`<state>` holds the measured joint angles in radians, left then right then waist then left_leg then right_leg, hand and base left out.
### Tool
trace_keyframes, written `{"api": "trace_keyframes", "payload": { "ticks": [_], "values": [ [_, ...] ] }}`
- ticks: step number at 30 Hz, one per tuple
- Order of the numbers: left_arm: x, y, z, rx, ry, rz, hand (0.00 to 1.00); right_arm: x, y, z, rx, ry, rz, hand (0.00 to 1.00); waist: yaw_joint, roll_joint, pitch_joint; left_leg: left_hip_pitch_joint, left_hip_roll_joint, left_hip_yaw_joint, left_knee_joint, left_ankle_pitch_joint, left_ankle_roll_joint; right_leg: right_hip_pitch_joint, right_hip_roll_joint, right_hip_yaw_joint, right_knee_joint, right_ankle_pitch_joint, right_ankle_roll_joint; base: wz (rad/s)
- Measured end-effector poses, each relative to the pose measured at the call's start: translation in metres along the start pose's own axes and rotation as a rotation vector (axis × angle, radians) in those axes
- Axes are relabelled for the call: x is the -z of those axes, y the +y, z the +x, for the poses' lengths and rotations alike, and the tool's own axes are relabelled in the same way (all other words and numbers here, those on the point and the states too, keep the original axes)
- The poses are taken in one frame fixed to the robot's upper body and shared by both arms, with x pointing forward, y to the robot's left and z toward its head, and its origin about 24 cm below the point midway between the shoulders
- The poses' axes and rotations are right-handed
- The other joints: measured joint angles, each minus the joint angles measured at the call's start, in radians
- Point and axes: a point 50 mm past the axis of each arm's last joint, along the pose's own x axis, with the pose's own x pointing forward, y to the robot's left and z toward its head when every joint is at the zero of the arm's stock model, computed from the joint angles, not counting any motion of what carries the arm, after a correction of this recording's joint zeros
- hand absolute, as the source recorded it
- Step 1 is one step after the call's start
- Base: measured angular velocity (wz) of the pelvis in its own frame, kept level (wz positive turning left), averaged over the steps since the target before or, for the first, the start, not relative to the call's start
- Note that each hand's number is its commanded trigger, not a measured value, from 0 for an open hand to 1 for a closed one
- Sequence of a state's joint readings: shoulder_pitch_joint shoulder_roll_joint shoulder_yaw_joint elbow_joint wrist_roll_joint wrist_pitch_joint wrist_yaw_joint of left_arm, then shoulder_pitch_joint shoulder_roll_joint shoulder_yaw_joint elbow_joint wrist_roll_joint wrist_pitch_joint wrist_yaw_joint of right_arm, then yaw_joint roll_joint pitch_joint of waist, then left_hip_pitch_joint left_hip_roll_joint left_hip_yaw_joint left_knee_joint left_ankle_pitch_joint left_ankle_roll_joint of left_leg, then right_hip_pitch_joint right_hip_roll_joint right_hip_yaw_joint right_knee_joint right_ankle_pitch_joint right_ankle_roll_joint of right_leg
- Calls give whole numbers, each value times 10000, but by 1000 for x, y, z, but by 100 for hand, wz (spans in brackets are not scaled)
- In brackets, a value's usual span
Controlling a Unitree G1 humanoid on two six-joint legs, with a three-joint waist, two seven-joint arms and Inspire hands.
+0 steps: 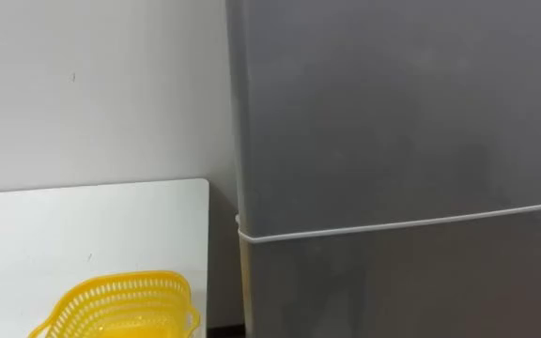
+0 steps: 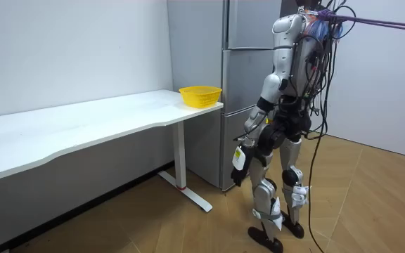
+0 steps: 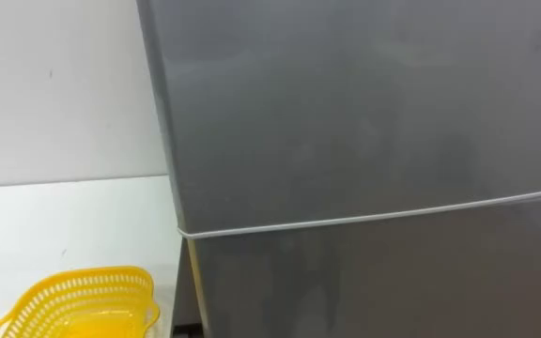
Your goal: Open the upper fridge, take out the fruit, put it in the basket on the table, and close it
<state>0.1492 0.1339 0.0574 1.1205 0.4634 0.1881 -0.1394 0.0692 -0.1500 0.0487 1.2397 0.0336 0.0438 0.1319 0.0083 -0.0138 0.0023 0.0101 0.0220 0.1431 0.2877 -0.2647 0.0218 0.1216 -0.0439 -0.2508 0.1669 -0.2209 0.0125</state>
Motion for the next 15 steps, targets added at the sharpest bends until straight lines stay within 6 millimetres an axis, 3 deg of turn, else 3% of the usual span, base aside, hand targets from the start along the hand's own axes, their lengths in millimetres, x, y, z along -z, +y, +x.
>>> {"api": "trace_keyframes", "payload": {
  "ticks": [15],
  "values": [
    [25, -13, -1, 450, 843, -677, 0, -1, -1, 0, 113, -25, -3, 0, -6, 48, -3, 165, -5, -33, -30, -2, -3, 180, -10, -3, -16, -19, 11, 0]
  ]
}}
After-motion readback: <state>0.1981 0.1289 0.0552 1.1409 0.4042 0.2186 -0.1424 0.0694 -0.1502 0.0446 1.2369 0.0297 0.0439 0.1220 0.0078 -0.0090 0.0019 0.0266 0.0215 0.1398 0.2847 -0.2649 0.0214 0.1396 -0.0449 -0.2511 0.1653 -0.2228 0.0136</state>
